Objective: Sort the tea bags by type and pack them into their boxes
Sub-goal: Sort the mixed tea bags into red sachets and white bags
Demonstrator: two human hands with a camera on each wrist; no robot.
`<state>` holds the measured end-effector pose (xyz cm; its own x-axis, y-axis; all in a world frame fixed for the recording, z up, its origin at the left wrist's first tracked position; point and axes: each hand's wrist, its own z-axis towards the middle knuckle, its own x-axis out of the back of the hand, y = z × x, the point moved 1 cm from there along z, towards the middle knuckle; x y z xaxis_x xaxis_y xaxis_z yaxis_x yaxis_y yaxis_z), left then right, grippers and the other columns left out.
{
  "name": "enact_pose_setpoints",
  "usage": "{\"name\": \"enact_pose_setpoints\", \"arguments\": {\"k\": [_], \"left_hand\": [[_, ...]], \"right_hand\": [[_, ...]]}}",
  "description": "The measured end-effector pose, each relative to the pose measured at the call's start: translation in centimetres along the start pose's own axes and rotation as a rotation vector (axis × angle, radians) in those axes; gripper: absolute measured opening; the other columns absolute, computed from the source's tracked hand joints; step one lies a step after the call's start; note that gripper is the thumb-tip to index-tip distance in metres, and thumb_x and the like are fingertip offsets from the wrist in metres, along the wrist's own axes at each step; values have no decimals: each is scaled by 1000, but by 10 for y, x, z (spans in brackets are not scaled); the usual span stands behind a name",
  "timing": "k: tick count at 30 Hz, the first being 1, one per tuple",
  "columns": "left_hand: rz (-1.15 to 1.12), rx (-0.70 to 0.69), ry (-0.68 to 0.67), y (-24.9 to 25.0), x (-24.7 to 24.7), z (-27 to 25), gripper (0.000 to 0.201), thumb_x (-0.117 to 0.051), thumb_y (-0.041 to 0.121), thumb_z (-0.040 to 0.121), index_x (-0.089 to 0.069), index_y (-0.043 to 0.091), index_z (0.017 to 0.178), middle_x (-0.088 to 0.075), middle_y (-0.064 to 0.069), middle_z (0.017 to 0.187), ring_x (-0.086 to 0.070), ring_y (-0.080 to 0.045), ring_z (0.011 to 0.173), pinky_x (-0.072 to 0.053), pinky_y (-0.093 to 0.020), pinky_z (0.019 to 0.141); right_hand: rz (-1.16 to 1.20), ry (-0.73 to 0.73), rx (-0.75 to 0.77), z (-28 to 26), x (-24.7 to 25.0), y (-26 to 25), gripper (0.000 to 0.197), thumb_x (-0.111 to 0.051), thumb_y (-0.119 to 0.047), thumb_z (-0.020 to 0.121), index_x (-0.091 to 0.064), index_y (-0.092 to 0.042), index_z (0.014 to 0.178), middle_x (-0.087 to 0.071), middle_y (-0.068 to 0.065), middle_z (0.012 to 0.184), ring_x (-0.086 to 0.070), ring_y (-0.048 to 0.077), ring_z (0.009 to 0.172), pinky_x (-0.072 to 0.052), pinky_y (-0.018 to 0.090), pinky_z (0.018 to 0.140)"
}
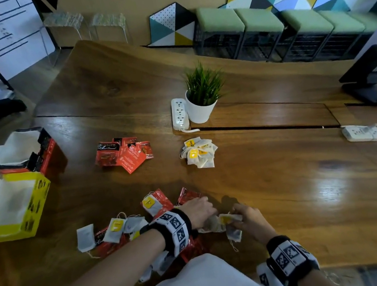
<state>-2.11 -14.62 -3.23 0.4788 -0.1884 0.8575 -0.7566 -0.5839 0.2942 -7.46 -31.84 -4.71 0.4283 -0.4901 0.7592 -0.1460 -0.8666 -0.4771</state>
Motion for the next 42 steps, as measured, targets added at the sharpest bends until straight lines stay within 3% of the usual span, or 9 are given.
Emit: {"name": "enact_pose_setpoints", "arguments": {"k": [4, 8, 11, 14, 17, 21, 32, 37, 42], "left_hand": [[14, 3, 51, 3, 6, 2, 26, -50, 10, 91, -56, 6, 116, -54, -12, 114, -44, -26, 110, -40, -35, 87], [-251, 79, 249, -13, 38, -13, 16, -51, 9, 89, -58, 12, 103, -50, -5, 105, -45, -19, 105, -40, -31, 78], [-358, 185, 355, -39, 70, -41, 12, -54, 13, 89, -58, 18, 100, -47, 3, 104, -46, -15, 108, -37, -26, 79], [-362, 348, 467, -79, 99, -73, 25, -58, 19, 88, -57, 15, 113, -49, -1, 125, -46, -18, 121, -38, -29, 97], [-310, 534, 545, -127, 119, -102, 43, -61, 22, 87, -50, 13, 129, -49, -7, 127, -49, -22, 118, -38, -27, 94], [-303, 783, 477, -186, 124, -121, 43, -59, 23, 88, -51, 13, 128, -49, -12, 131, -47, -27, 120, -38, -38, 101], [-477, 1025, 372, -233, 66, -119, 53, -63, 24, 85, -42, 4, 129, -40, -21, 131, -39, -36, 122, -37, -41, 98], [-350, 794, 610, -185, 58, -120, 41, -56, 13, 90, -45, 10, 129, -36, -10, 136, -32, -25, 127, -32, -34, 105], [-411, 502, 258, -109, 45, -104, 27, -54, 23, 92, -55, 13, 117, -55, -6, 120, -50, -20, 113, -39, -29, 91]], "right_hand": [[101, 27, 9, -5, 8, -4, 29, -65, -12, 82, -44, -29, 72, -58, -6, 77, -57, 14, 75, -40, 14, 58], [365, 82, 19, -1, 31, -32, 17, -68, -20, 82, -58, -9, 89, -67, 4, 83, -65, 8, 70, -55, 23, 59], [433, 95, 120, 18, 55, -73, 19, -71, -21, 81, -59, -8, 90, -65, -1, 83, -61, -1, 68, -50, 18, 58], [461, 144, 212, 52, 77, -122, 21, -73, -24, 78, -60, -12, 90, -64, -4, 83, -59, 7, 74, -46, 21, 66], [442, 188, 318, 92, 90, -172, 19, -71, -25, 80, -56, -17, 85, -57, -7, 73, -53, 12, 67, -41, 20, 59], [320, 215, 373, 152, 95, -221, 21, -70, -23, 81, -52, -15, 85, -53, -4, 74, -47, 11, 67, -35, 9, 52], [138, -98, 287, 209, 21, -241, 39, -63, -20, 86, -47, -6, 119, -57, 16, 117, -55, 29, 108, -46, 36, 86], [-63, -95, 412, 155, 28, -190, 31, -63, -17, 86, -54, -6, 113, -59, 12, 116, -56, 25, 108, -42, 32, 91], [-273, -308, 390, 82, 13, -132, 48, -65, -30, 84, -46, -18, 126, -44, 3, 126, -41, 19, 119, -39, 33, 96]]}}
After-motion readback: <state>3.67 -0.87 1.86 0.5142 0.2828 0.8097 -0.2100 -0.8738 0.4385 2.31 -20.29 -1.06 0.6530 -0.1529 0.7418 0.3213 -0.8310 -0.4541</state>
